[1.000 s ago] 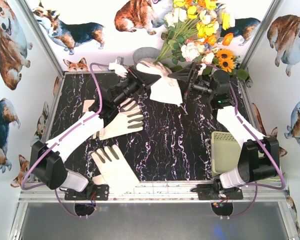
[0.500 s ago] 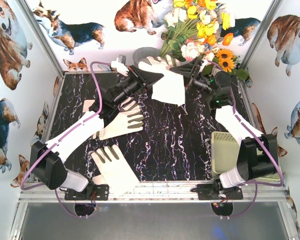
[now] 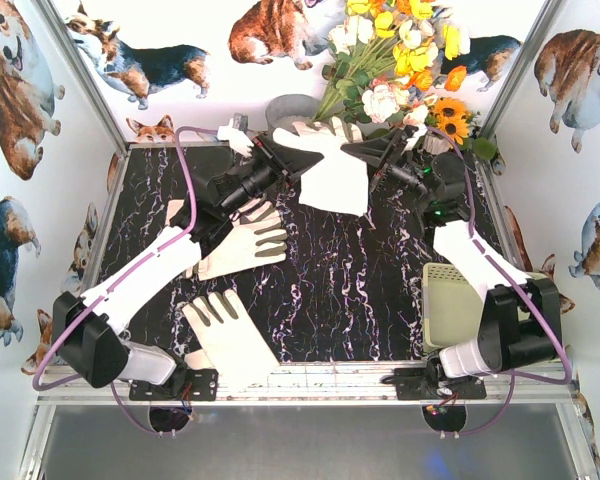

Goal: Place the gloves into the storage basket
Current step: Place the glove in the bin.

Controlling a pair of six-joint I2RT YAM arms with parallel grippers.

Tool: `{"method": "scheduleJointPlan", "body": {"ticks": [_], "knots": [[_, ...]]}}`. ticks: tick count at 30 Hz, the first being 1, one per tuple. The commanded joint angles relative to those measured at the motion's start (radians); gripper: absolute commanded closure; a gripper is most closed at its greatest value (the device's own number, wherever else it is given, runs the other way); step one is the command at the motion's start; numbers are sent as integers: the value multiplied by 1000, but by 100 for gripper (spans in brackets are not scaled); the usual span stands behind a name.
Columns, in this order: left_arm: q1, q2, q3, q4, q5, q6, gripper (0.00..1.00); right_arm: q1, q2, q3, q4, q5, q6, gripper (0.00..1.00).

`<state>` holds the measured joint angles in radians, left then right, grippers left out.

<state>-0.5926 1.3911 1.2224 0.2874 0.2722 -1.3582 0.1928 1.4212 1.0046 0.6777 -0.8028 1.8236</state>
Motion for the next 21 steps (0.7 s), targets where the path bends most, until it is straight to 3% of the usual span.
{"method": "scheduleJointPlan", "body": {"ticks": [1,4,7,13,17,18,21], "knots": [[-6,-44,-13,-4,5,2,100,-9,-57,5,20,28,-53,55],[-6,-34,-5,-9,24,2,100,-9,-66,17,-7,24,-74,67],[-6,-26,8,-30,42,8,100,-9,-70,30,-28,18,-92,72],[-4,-49,10,-111,7,53,100,-9,-107,42,-133,16,-194,98],[-5,-43,13,-143,4,67,100,-9,-141,56,-253,21,-285,100],[-5,-40,16,-150,5,72,96,-9,-148,60,-279,24,-306,100],[-5,-36,33,-188,4,103,69,-10,-176,78,-408,48,-388,100]]}}
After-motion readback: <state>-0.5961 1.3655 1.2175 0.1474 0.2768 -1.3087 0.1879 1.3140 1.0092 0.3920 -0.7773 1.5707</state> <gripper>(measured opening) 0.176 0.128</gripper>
